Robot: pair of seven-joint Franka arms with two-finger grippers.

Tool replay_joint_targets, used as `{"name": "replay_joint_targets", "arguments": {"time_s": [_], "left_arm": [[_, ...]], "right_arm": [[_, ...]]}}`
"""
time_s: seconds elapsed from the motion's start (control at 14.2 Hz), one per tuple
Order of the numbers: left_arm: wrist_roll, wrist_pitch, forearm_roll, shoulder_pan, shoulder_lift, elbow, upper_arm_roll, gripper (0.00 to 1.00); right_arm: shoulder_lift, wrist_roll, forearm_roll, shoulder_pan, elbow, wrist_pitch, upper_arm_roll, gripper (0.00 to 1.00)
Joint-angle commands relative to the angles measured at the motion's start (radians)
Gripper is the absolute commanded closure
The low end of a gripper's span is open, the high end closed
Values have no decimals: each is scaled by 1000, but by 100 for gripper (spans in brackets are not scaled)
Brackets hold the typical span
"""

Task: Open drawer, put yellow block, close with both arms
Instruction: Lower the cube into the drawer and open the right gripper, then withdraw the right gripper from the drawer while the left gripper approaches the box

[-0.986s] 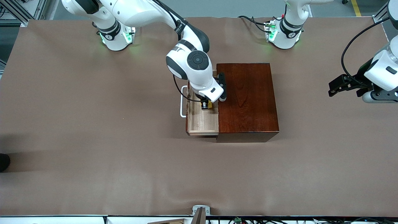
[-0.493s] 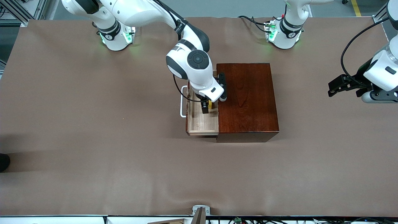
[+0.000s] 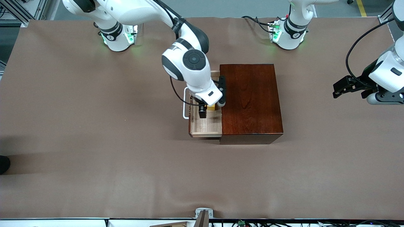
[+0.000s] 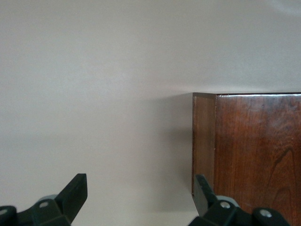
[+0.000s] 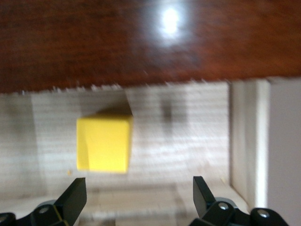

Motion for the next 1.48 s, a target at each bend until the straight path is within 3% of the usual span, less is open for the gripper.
{"name": "replay_joint_targets", "arguments": {"time_s": [0.0, 0.21, 0.42, 0.7, 1.06, 1.27, 1.41], "left_arm": [[19, 11, -26, 5, -7, -11, 1, 0], [19, 11, -29, 5, -5, -9, 1, 0], [19, 9, -27, -9, -8, -6, -9, 0], [22, 9, -20, -12, -5, 21, -70, 0], [44, 17, -11, -34, 21, 53, -194, 0], [111, 26, 102, -99, 59, 67, -275, 0], [110, 33, 127, -153, 73, 69, -288, 0]], "right_arm": [[-71, 117, -1, -33, -17, -92, 12, 0], [-129, 140, 12, -112, -18, -142, 13, 0], [-197, 169, 133, -238, -20, -226, 12, 0], [-275, 171, 138, -375, -21, -335, 12, 0], [-317, 171, 138, -502, -29, -392, 10, 0], [-318, 173, 138, -588, -29, -412, 10, 0], [-318, 174, 138, -626, -32, -425, 10, 0]]}}
